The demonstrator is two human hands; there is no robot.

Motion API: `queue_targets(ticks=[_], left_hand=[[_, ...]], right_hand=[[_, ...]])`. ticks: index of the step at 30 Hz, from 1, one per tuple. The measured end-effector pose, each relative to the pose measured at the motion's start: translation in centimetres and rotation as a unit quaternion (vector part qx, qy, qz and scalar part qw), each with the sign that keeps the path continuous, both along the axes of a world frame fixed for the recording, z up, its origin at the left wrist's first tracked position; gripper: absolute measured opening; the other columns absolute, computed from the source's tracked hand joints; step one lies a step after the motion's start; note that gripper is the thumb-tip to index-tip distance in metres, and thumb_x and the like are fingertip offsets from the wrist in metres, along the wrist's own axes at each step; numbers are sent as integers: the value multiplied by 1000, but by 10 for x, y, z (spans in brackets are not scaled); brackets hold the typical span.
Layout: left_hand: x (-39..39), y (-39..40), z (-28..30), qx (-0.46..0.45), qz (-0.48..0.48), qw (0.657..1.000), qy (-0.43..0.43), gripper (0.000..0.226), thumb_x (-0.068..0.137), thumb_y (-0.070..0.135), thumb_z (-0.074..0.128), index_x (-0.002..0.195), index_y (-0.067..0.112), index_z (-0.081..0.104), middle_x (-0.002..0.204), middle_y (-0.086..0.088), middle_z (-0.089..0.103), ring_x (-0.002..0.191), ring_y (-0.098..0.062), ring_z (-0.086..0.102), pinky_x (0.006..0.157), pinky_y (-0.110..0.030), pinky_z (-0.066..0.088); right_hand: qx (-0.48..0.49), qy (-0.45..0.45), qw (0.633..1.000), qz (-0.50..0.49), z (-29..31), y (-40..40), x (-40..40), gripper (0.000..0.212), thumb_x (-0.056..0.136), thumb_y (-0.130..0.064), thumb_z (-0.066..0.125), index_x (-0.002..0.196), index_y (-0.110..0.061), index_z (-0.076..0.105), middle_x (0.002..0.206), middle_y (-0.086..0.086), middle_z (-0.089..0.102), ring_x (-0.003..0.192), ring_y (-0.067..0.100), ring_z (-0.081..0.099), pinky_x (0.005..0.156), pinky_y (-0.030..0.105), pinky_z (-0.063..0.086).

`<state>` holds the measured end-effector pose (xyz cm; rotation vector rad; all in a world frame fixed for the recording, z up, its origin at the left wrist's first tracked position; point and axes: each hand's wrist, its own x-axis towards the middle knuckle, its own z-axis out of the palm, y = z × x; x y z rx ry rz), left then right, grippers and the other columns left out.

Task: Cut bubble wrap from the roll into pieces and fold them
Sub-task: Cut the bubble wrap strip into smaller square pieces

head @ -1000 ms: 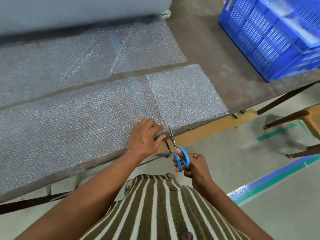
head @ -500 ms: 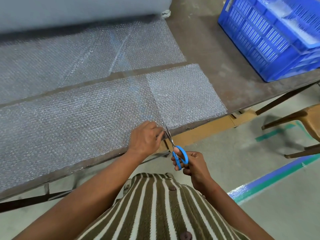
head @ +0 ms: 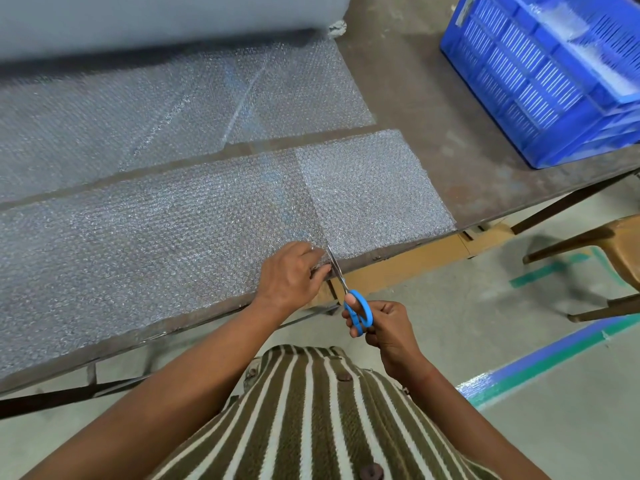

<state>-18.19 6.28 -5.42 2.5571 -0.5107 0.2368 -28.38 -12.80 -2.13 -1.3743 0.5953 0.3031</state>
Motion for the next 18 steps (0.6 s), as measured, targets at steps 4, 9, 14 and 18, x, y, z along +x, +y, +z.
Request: queue_targets(ticks=[4,9,14,18], left_hand=[[-1,0,0,11,-9,1000,-1,21,90,32,87,104,17,83,78,3,67,70,-22,64,49,-30,47],[-1,-1,1,31,-27,999,-11,10,92,26,84,97,17,83,75,4,64,68,-20,62,48,-26,35],[0,-3,0,35,-31,999,-2,6,92,23,84,91,17,82,73,5,62,67,-19,60,48,-25,35],[2,-2,-1,29,-33,999,4,6,92,21,84,91,15,82,75,4,63,68,-19,61,47,-26,39]], right_hand=[[-17,1,1000,9,-3,-2,0,57,81,-39,87,90,17,76,73,15,72,49,14,55,46,19,35],[6,1,1000,-8,-9,0,-1,39,90,-22,84,88,16,77,74,19,69,48,15,53,46,17,39],[9,1,1000,-14,-13,3,-2,29,91,-18,84,80,9,79,76,22,69,49,15,54,46,17,40],[0,0,1000,-21,-14,4,0,31,89,-17,86,80,12,79,73,20,69,49,14,53,46,16,40]])
